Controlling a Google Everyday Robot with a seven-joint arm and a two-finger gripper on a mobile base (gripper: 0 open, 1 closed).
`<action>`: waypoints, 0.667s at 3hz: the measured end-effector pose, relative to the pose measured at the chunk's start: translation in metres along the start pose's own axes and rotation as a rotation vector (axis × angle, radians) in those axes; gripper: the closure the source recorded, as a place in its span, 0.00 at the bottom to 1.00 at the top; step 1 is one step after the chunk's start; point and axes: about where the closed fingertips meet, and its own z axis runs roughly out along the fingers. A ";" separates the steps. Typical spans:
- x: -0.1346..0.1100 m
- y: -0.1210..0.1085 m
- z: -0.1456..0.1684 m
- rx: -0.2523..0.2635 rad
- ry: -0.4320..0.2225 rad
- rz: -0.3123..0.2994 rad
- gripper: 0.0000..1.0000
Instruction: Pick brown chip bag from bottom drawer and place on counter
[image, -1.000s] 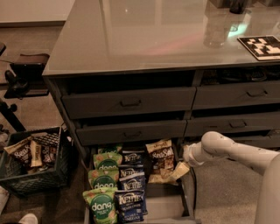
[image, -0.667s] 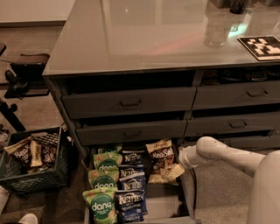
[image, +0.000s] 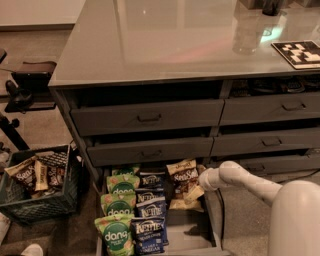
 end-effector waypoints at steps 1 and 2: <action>0.003 -0.018 0.024 0.007 -0.036 -0.046 0.00; 0.006 -0.032 0.045 0.004 -0.047 -0.091 0.00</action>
Offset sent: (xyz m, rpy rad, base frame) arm 0.0673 -0.0001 -0.0527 0.0000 -0.1115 0.1093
